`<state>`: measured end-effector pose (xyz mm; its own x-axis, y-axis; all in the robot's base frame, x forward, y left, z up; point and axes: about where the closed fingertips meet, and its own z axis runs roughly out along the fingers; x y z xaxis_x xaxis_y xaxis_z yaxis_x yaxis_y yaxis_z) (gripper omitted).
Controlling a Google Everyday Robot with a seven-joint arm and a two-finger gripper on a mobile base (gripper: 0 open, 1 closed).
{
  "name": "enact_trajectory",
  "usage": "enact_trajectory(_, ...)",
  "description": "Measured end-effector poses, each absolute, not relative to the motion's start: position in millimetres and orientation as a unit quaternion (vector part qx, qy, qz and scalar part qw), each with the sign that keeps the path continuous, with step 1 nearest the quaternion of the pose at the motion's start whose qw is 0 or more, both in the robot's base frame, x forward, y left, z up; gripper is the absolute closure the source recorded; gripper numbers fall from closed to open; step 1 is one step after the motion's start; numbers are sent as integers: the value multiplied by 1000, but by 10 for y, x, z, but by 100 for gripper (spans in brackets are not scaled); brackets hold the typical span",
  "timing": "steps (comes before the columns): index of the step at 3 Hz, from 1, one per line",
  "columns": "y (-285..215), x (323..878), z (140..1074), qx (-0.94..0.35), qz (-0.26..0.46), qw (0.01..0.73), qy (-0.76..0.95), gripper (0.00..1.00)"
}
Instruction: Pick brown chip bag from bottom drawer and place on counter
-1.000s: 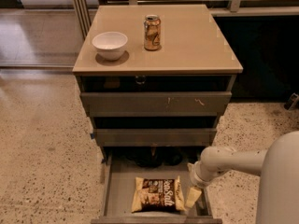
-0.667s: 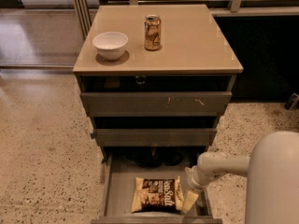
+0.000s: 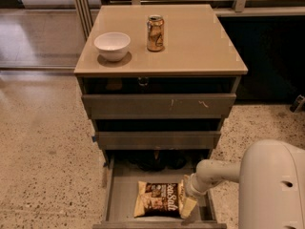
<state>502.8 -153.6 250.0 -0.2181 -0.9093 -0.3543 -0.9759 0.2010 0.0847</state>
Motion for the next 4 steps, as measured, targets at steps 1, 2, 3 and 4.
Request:
enact_trajectory(1, -1430, 5077, 2365, -619, 160, 119, 760, 0)
enact_trajectory(2, -1288, 5136, 2269, -631, 179, 125, 744, 0)
enact_trajectory(3, -1160, 5183, 2191, -649, 195, 125, 725, 0)
enact_trajectory(4, -1058, 5211, 2122, -661, 209, 122, 710, 0)
